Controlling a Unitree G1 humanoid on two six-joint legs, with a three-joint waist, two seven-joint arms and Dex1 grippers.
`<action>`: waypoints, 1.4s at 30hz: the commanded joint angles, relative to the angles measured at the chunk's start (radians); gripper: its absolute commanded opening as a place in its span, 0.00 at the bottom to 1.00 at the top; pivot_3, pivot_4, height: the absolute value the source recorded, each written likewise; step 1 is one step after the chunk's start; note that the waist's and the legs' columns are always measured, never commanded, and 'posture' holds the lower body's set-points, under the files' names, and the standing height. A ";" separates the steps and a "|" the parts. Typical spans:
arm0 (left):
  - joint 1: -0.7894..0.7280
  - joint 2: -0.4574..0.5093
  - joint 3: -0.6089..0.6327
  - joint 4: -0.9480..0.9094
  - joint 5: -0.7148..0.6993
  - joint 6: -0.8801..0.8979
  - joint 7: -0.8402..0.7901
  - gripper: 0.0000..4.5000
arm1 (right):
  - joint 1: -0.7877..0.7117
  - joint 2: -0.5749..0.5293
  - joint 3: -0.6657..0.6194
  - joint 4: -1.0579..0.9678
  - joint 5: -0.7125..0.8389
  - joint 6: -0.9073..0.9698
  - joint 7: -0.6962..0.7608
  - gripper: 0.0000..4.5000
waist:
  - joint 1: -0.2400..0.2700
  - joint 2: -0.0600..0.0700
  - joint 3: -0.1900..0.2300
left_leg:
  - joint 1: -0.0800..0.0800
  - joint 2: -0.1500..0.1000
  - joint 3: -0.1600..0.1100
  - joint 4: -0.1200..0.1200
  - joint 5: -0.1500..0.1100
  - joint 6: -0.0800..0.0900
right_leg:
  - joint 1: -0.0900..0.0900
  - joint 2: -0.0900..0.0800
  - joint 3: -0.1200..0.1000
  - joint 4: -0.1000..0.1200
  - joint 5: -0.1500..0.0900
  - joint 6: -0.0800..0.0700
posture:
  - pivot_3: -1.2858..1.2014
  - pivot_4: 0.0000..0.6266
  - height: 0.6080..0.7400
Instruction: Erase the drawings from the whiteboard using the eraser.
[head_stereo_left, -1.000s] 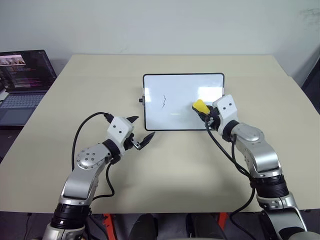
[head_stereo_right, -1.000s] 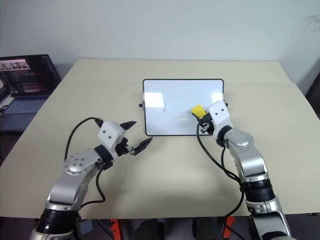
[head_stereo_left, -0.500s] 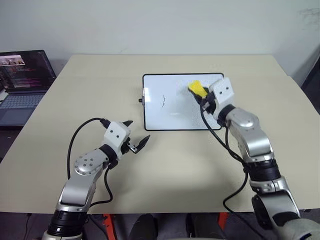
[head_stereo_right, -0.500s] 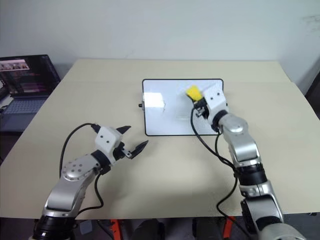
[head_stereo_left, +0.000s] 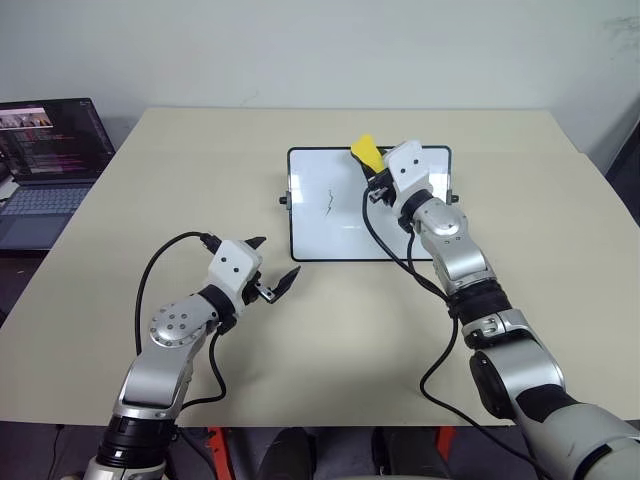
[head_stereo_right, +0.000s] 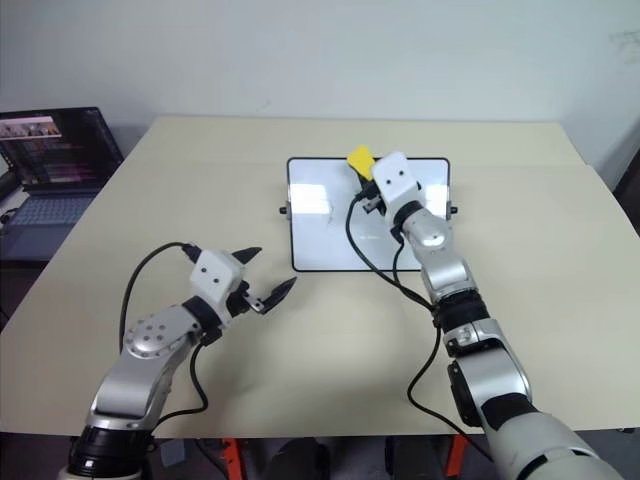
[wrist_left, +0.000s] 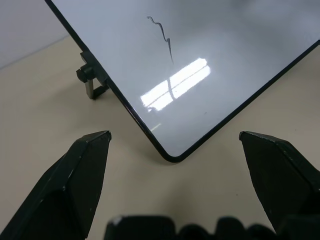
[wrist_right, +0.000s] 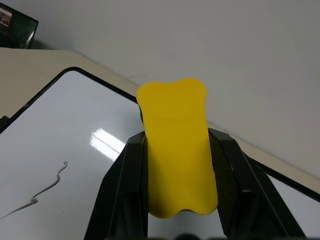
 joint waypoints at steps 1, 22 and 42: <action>-0.006 0.003 0.013 -0.032 0.002 -0.012 0.002 1.00 | -0.042 0.008 0.000 0.005 -0.007 -0.057 -0.001 0.30 | 0.000 0.000 0.000 | 0.000 0.000 0.000 0.000 0.000 0.000 | 0.000 0.000 0.000 0.000 0.000 0.000 | 0.52 0.24 1.00; -0.037 -0.002 0.002 -0.012 0.000 -0.012 -0.006 1.00 | -0.120 0.098 0.037 0.302 -0.081 -0.167 -0.051 0.30 | -0.001 0.000 0.000 | 0.000 0.000 0.001 0.000 0.000 0.000 | 0.000 0.000 0.000 0.000 0.000 0.000 | 0.52 0.24 1.00; -0.043 -0.017 0.001 -0.030 0.004 0.001 0.010 1.00 | 0.128 0.090 0.116 0.093 -0.108 -0.068 0.062 0.30 | -0.001 0.000 0.000 | 0.001 0.000 0.000 0.001 0.000 0.000 | 0.001 0.000 0.000 0.001 0.000 0.000 | 0.52 0.24 1.00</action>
